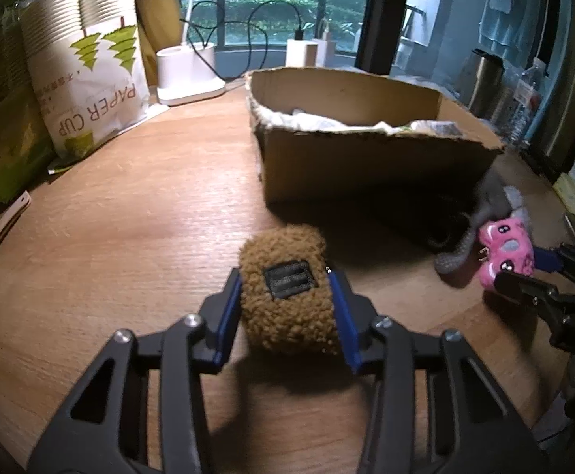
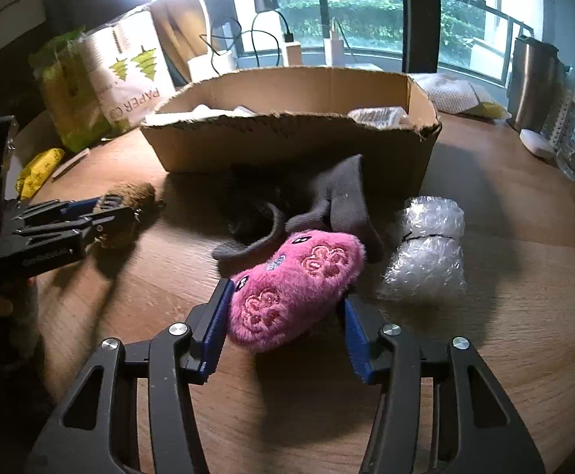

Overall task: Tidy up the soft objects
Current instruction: 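Grasp the brown fuzzy ball with the left gripper while the right gripper grasps the pink plush, then carry the fuzzy ball and pink plush over the cardboard box with both grippers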

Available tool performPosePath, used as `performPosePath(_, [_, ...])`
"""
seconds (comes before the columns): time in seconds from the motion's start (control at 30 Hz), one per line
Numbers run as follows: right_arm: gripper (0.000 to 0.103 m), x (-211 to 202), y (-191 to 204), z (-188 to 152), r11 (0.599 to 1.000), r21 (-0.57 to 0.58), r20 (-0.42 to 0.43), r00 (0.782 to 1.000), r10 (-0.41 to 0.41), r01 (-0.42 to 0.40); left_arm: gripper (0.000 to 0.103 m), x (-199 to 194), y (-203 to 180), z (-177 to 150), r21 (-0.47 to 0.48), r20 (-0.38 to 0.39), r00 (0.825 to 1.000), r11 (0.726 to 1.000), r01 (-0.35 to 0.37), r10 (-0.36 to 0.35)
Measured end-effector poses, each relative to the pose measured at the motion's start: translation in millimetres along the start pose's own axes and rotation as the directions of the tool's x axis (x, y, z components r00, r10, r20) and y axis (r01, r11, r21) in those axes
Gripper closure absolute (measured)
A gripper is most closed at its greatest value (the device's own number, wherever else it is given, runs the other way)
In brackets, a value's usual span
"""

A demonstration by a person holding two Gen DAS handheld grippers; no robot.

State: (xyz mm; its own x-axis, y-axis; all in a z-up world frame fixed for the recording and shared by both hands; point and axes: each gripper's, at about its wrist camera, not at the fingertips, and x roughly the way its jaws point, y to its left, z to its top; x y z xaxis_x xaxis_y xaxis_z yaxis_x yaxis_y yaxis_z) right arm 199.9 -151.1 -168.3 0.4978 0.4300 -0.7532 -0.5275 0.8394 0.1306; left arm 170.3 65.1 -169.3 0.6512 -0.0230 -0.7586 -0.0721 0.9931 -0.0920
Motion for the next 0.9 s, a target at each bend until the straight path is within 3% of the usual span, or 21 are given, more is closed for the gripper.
performPosePath(0.9, [0.049, -63.7, 4.6, 26.4, 0.999, -0.042, 0.148, 0.988, 0.036, -0.03, 0.059, -76.0, -29.6, 23.0, 0.025, 0.164, 0.984, 0.997, 0.073, -0.076])
